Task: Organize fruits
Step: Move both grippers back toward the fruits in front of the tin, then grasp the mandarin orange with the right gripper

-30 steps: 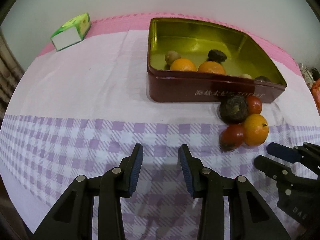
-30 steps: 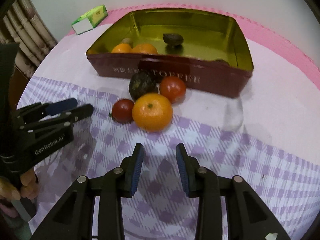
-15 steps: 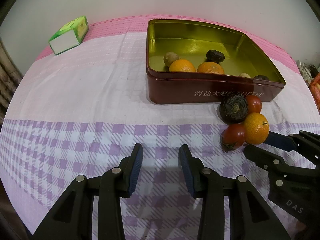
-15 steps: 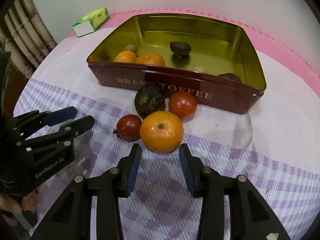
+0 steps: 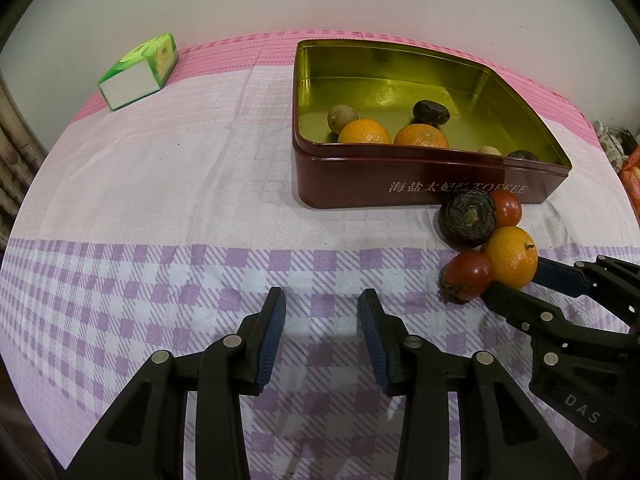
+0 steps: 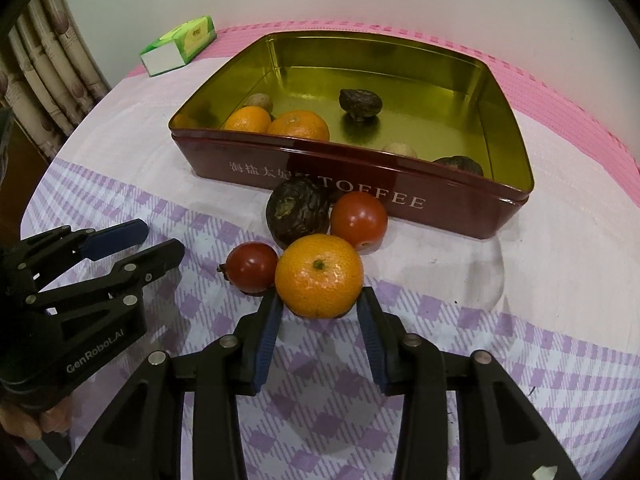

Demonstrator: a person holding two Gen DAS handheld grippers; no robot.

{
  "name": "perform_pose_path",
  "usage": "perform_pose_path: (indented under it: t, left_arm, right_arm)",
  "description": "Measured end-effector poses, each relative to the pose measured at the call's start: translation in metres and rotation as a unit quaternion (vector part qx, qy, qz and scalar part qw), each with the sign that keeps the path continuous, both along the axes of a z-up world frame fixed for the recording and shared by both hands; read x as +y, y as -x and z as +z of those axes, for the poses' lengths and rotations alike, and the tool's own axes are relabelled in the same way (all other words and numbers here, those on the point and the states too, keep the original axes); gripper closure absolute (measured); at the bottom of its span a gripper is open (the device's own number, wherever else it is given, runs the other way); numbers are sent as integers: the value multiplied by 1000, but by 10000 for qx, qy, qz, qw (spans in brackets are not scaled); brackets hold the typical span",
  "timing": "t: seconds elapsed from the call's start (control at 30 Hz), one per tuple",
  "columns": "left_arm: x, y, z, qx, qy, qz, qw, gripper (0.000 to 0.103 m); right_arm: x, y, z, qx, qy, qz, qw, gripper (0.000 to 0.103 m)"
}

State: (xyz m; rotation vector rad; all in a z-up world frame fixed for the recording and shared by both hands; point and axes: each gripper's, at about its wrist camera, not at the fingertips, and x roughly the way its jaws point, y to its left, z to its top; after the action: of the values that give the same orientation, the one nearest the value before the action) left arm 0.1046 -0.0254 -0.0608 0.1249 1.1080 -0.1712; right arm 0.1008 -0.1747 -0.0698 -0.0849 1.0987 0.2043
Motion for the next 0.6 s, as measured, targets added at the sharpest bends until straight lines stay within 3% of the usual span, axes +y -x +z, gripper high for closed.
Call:
perform_pose_path:
  t: [0.3,0.6]
  left_arm:
    - [-1,1,0,5,-8,-13,10000,63]
    - [-3,2,1,22,5,-108,9999,63]
  right_arm:
    - [-8,3,1,15,27,-32,10000,67]
    - [-45,4,2,19,-94,-411,9991,67]
